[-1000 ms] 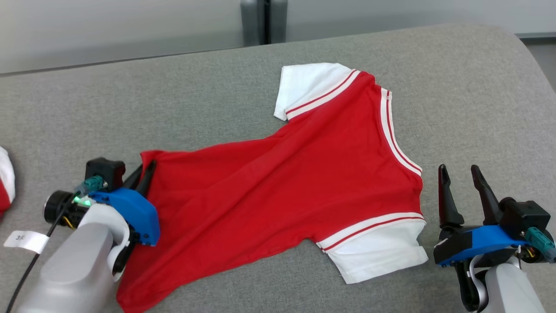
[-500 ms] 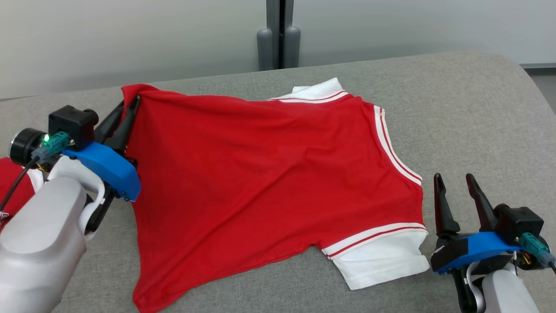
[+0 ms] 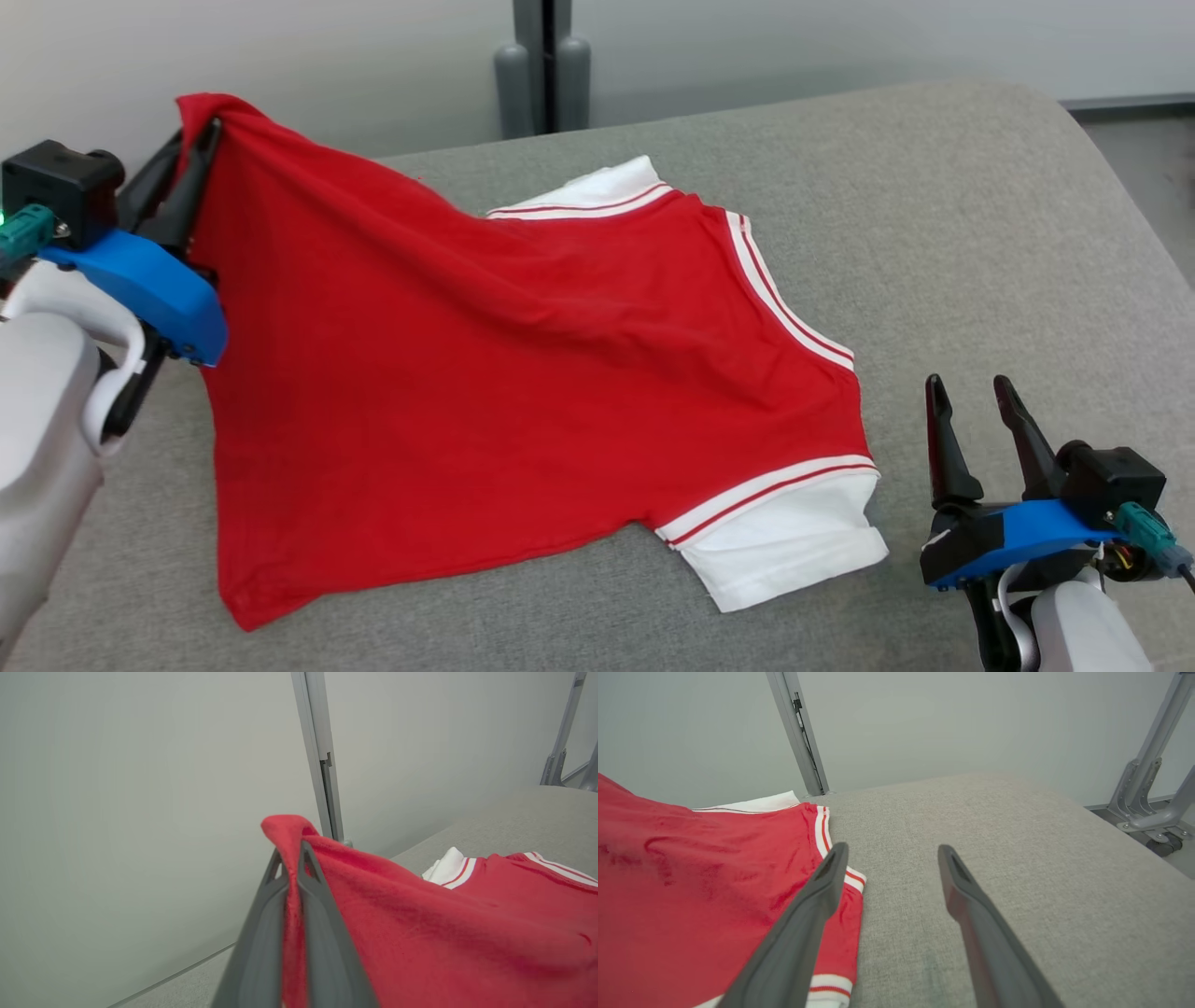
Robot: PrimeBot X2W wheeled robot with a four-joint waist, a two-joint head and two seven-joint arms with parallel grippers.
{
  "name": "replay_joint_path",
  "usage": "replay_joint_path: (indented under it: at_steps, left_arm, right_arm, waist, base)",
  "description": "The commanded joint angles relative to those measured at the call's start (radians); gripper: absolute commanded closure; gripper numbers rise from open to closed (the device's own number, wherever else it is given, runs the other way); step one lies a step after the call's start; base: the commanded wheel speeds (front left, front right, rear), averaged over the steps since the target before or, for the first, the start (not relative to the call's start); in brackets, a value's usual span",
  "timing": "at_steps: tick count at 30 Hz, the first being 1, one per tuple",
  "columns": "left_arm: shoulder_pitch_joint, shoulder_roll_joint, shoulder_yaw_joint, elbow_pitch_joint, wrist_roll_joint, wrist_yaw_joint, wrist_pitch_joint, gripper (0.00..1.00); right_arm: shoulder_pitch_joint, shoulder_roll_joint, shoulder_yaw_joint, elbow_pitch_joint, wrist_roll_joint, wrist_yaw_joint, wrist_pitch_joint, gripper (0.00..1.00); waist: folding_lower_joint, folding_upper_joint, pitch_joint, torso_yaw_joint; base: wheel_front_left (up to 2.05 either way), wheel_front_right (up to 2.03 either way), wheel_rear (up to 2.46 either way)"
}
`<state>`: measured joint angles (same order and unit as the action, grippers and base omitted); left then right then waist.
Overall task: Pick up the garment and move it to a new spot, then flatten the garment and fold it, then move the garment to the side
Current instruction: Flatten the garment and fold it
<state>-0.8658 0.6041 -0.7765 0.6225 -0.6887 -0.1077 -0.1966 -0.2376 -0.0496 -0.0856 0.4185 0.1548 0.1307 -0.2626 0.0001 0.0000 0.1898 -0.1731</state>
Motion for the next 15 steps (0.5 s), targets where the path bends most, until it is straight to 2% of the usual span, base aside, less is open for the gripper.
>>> replay_joint_path:
  at_steps: [1, 7, 8, 9, 15]
  left_arm:
    - [-0.025, 0.013, 0.006, 0.018, 0.008, 0.004, -0.007, 1.00]
    - [-0.028, 0.011, 0.010, 0.095, 0.008, 0.012, -0.026, 1.00]
    - [-0.021, 0.006, 0.009, 0.115, 0.003, 0.011, -0.026, 0.76]
    - [-0.013, 0.002, 0.007, 0.134, 0.002, 0.010, -0.028, 0.01]
    - [0.017, -0.022, 0.028, 0.204, -0.013, 0.008, -0.058, 0.00]
  right_arm:
    - [-0.009, -0.002, 0.002, -0.005, 0.009, 0.000, -0.003, 0.00]
    - [-0.023, -0.002, 0.000, -0.011, 0.021, 0.000, -0.003, 0.00]
    - [-0.024, -0.002, 0.000, -0.012, 0.024, 0.000, -0.003, 0.00]
    - [-0.025, -0.002, 0.000, -0.012, 0.025, 0.000, -0.003, 0.00]
    - [-0.021, -0.002, -0.009, -0.017, 0.017, 0.000, -0.003, 0.00]
  waist:
    - [-0.0001, 0.0000, 0.014, -0.014]
    - [-0.0001, 0.0000, 0.048, -0.046]
    - [-0.0001, 0.0000, 0.051, -0.049]
    - [-0.0001, 0.0000, 0.054, -0.051]
    - [-0.0001, 0.0000, 0.055, -0.042]
  base:
    - [0.00, 0.00, 0.00]
    - [0.00, 0.00, 0.00]
    - [0.00, 0.00, 0.00]
    - [0.00, 0.00, 0.00]
    - [0.00, 0.00, 0.00]
